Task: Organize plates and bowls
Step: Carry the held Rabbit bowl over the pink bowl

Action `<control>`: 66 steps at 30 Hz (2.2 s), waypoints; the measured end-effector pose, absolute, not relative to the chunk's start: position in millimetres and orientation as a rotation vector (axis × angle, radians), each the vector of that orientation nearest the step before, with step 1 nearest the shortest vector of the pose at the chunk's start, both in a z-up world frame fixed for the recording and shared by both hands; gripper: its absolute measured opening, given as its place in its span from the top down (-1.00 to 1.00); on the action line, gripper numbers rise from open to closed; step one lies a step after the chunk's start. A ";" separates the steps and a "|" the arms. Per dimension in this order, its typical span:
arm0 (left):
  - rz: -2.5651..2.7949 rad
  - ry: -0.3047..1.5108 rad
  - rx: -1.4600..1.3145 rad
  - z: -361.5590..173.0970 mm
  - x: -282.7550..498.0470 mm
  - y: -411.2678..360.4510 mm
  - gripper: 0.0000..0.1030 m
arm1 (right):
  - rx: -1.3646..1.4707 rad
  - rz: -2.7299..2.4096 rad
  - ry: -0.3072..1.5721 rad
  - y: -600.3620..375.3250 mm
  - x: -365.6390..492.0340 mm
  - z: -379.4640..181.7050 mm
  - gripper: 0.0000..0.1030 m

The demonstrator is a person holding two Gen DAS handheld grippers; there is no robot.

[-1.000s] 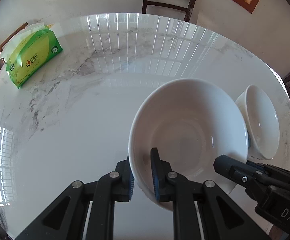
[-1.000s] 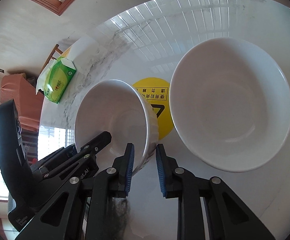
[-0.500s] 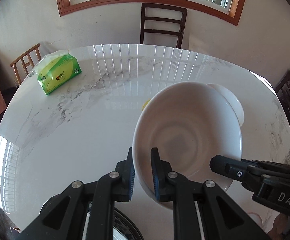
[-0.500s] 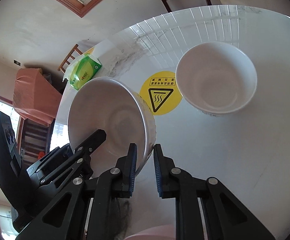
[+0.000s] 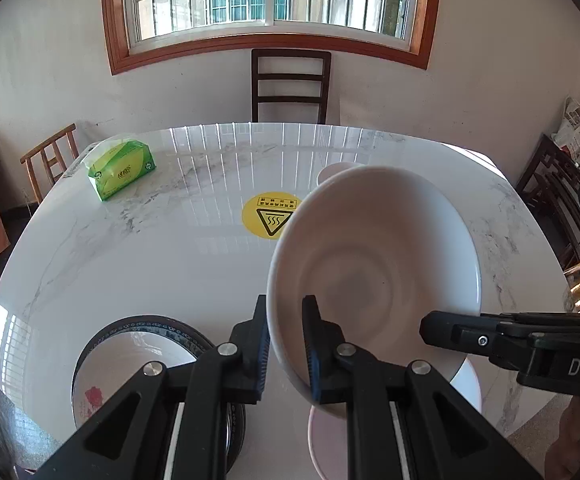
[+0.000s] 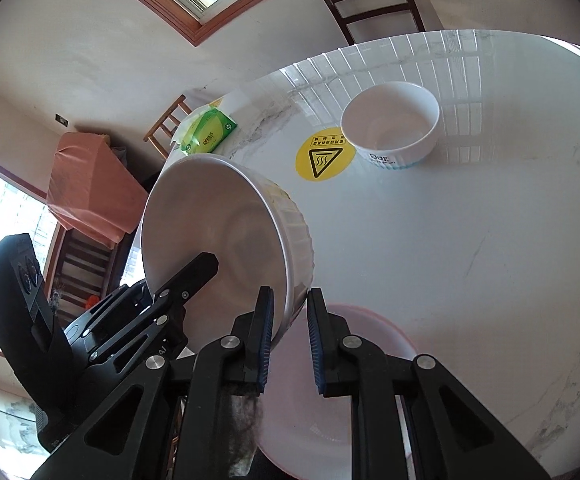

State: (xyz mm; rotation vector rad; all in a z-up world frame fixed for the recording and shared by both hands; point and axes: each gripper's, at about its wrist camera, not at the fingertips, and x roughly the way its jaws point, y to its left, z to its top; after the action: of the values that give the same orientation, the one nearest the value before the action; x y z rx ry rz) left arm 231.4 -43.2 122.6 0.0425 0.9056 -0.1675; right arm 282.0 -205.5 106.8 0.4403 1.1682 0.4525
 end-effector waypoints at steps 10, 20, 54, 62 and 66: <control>-0.206 0.891 0.076 120.8 183.7 -64.4 0.69 | 0.422 0.443 1.164 -218.4 235.3 103.8 0.68; -0.226 0.921 0.100 108.9 158.1 -74.7 0.69 | 0.416 0.431 1.181 -226.2 210.5 91.9 0.68; -0.255 1.024 0.092 81.1 145.9 -80.3 0.69 | 0.427 0.405 1.214 -235.1 191.6 67.5 0.68; -0.260 1.054 0.071 76.5 148.4 -76.8 0.69 | 0.432 0.399 1.221 -235.0 191.5 68.8 0.68; -0.253 1.056 0.079 75.6 149.4 -77.1 0.68 | 0.424 0.397 1.228 -233.4 192.8 68.5 0.68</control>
State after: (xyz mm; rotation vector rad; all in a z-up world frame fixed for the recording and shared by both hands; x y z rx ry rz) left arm 149.4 -77.1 75.6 0.0786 1.0561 -0.2534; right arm 192.8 -233.4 68.5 0.4236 1.2276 0.3969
